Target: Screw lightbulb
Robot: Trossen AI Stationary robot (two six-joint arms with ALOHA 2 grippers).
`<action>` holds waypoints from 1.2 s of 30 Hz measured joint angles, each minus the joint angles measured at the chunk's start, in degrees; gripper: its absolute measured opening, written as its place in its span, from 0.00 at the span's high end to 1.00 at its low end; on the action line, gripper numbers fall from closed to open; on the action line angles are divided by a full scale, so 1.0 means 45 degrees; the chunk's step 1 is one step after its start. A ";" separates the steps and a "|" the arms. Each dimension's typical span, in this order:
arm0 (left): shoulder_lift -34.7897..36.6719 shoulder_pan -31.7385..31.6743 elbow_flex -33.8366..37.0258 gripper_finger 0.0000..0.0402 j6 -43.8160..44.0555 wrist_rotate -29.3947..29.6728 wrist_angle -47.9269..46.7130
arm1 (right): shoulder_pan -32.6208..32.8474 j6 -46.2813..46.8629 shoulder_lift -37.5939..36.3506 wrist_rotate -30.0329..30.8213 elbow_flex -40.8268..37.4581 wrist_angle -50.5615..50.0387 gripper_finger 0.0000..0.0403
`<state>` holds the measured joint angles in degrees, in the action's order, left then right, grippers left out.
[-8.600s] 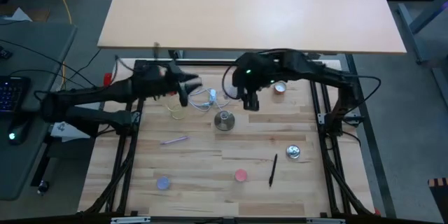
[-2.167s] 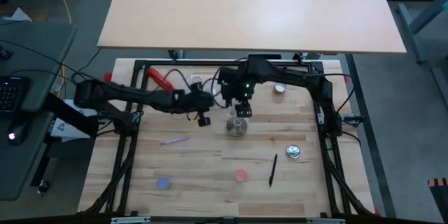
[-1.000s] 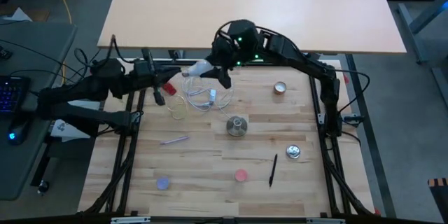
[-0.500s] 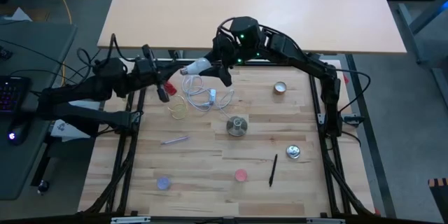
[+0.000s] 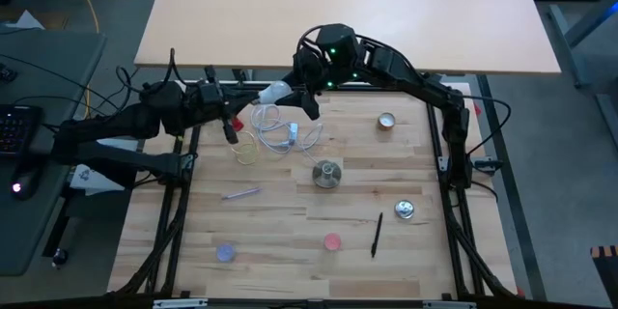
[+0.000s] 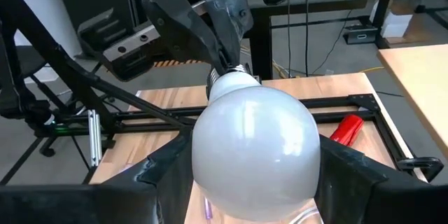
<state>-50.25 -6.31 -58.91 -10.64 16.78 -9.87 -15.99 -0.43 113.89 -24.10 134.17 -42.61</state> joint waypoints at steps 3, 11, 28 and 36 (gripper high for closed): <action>-0.0085 -0.0005 -0.0010 1.00 0.0278 -0.0015 -0.0309 | 0.0000 0.0000 0.0000 -0.0096 -0.0015 0.0001 0.43; -0.0144 -0.0005 -0.0015 1.00 0.0506 0.0010 -0.0450 | -0.0039 0.0000 0.0000 -0.0248 -0.0015 0.0183 0.43; 0.0173 0.0005 -0.0175 1.00 -0.0898 0.0510 0.0519 | -0.0117 -0.0811 -0.0384 -0.0250 0.0053 -0.1045 0.43; 0.0823 -0.0024 -0.0496 1.00 -0.0171 0.1381 -0.1204 | 0.0933 -0.2487 -0.0379 0.3453 -0.0362 -0.8063 0.43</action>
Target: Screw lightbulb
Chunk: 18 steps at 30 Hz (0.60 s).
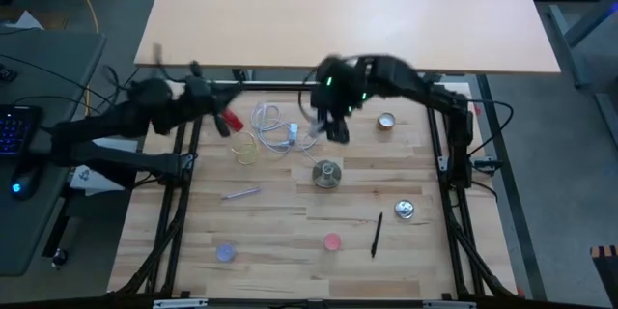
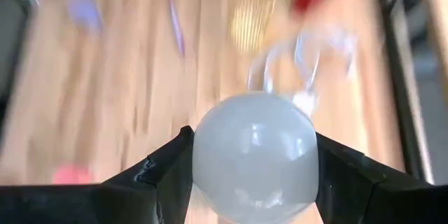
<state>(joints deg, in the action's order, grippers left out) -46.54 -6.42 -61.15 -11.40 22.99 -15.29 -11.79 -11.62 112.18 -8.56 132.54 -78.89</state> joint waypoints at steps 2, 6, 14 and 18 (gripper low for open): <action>-0.0092 0.0006 0.0454 1.00 0.0754 -0.0462 -0.0393 | 0.0412 -0.0005 0.0024 0.0670 -0.0828 -0.0603 0.43; -0.0093 0.0010 0.2343 1.00 0.2714 -0.1516 0.0523 | 0.1095 -0.0005 0.0066 0.1561 -0.3068 -0.0306 0.43; -0.0907 0.0281 0.6690 1.00 0.5636 -0.1892 0.4972 | 0.2023 0.0163 0.0077 0.2231 -0.5605 0.1752 0.43; -0.2272 0.0373 0.7243 1.00 0.6563 -0.1896 0.5484 | 0.2509 0.0034 0.0077 0.2830 -0.5642 0.1802 0.43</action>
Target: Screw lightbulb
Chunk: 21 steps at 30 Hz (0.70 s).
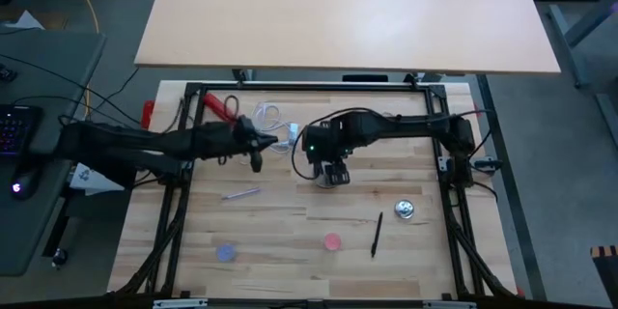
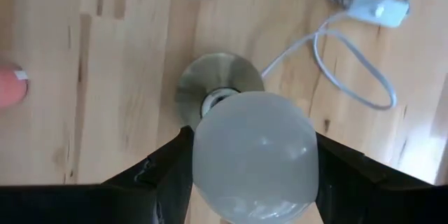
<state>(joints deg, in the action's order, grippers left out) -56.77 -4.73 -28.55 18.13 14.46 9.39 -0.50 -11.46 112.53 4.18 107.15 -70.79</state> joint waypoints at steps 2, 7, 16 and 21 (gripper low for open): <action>-0.0930 0.0104 0.0086 1.00 0.0062 -0.0093 0.0850 | 0.0110 -0.0009 0.0001 -0.0008 0.0000 -0.0006 0.43; -0.3323 0.0417 -0.0167 1.00 0.0180 -0.0596 0.3349 | 0.0182 0.0209 -0.0004 0.0180 -0.0039 0.0048 0.43; -0.6264 0.0831 -0.1358 1.00 -0.0098 -0.1959 0.3977 | 0.0017 0.0284 -0.0004 0.0356 -0.0044 -0.0109 0.43; -0.7317 0.1089 -0.1832 1.00 -0.0519 -0.2433 0.4283 | 0.0036 0.0357 -0.0004 0.0044 -0.0044 -0.0030 0.43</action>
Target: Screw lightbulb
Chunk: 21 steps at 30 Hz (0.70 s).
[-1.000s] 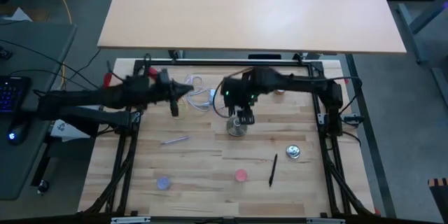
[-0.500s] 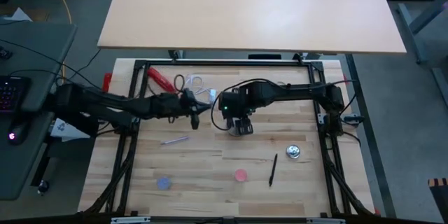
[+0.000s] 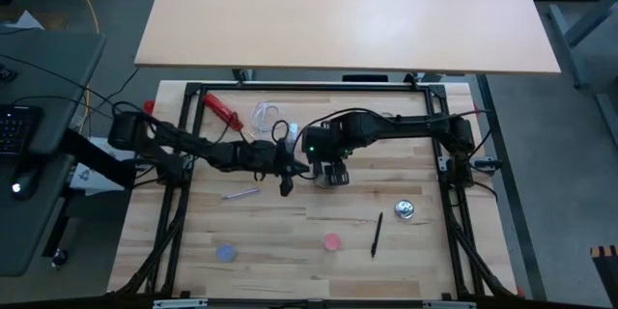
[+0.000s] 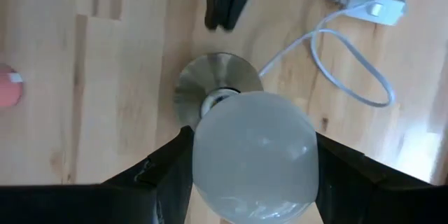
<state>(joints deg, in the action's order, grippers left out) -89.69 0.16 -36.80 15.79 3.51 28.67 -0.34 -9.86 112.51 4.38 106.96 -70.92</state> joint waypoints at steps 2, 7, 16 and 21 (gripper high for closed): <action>-0.0319 0.0019 0.0052 1.00 0.0019 -0.0006 0.0199 | 0.0000 0.0139 0.0000 -0.0066 -0.0128 0.0188 0.43; -0.0706 0.0053 -0.0002 1.00 -0.0225 0.0018 0.0410 | 0.0061 0.0238 0.0000 -0.0210 -0.1093 0.0406 0.43; -0.1192 0.0058 -0.0017 1.00 -0.0534 0.0016 0.0714 | 0.0359 0.0562 -0.0107 -0.0020 -0.1473 0.1664 0.43; -0.1711 0.0058 -0.0032 1.00 -0.0856 0.0033 0.1037 | 0.0340 0.1065 -0.0175 0.0033 -0.1912 0.1937 0.43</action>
<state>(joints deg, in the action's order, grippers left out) -97.39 0.43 -36.94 11.94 3.66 33.33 1.19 -5.07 111.72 4.53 98.35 -62.20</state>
